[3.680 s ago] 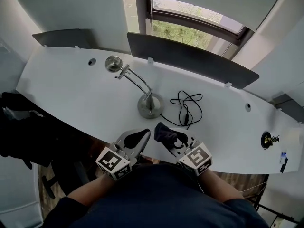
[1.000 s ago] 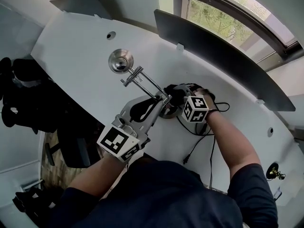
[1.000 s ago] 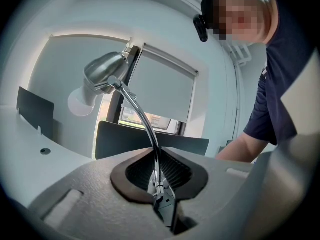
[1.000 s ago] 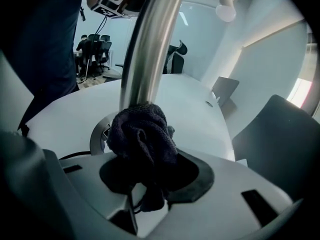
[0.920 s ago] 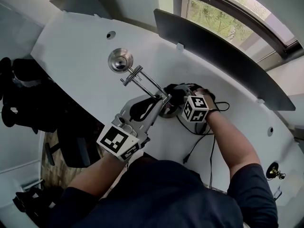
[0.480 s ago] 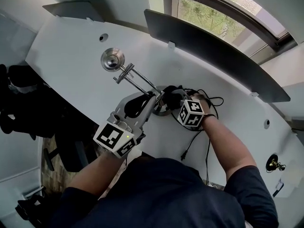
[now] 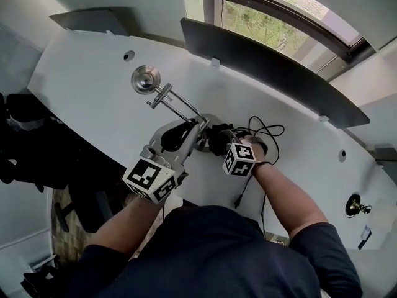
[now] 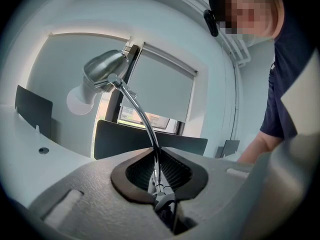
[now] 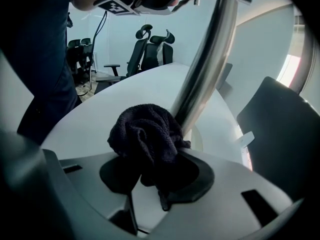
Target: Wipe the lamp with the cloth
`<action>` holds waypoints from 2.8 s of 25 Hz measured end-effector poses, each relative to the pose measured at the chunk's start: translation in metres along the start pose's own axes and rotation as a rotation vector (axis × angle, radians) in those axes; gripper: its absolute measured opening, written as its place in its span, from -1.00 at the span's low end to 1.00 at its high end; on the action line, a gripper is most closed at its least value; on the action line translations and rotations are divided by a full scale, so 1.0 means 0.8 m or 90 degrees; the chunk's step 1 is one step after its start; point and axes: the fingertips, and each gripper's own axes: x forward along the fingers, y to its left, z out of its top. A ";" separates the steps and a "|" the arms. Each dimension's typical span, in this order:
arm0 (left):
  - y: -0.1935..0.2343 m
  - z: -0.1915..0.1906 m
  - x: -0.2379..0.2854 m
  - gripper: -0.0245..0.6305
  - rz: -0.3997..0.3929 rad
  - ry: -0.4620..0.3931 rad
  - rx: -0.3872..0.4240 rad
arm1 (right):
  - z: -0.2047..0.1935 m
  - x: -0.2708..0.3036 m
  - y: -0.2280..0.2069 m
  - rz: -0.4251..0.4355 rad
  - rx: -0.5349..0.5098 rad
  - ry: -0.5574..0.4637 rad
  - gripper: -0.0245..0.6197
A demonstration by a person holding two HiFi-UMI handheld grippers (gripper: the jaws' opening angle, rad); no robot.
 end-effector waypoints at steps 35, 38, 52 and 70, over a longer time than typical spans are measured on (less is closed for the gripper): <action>0.002 -0.003 -0.051 -0.90 0.013 -0.009 0.010 | 0.088 0.014 0.056 0.018 0.045 0.040 -0.43; -0.005 0.002 -0.061 -0.90 0.009 -0.014 0.009 | 0.094 -0.007 0.055 0.005 0.079 0.003 -0.43; -0.054 -0.002 -0.101 -0.90 -0.031 -0.003 -0.013 | 0.128 -0.139 0.061 -0.055 0.234 -0.148 -0.43; -0.123 -0.006 -0.105 -0.90 -0.126 0.011 -0.008 | 0.175 -0.287 0.050 -0.099 0.391 -0.363 -0.43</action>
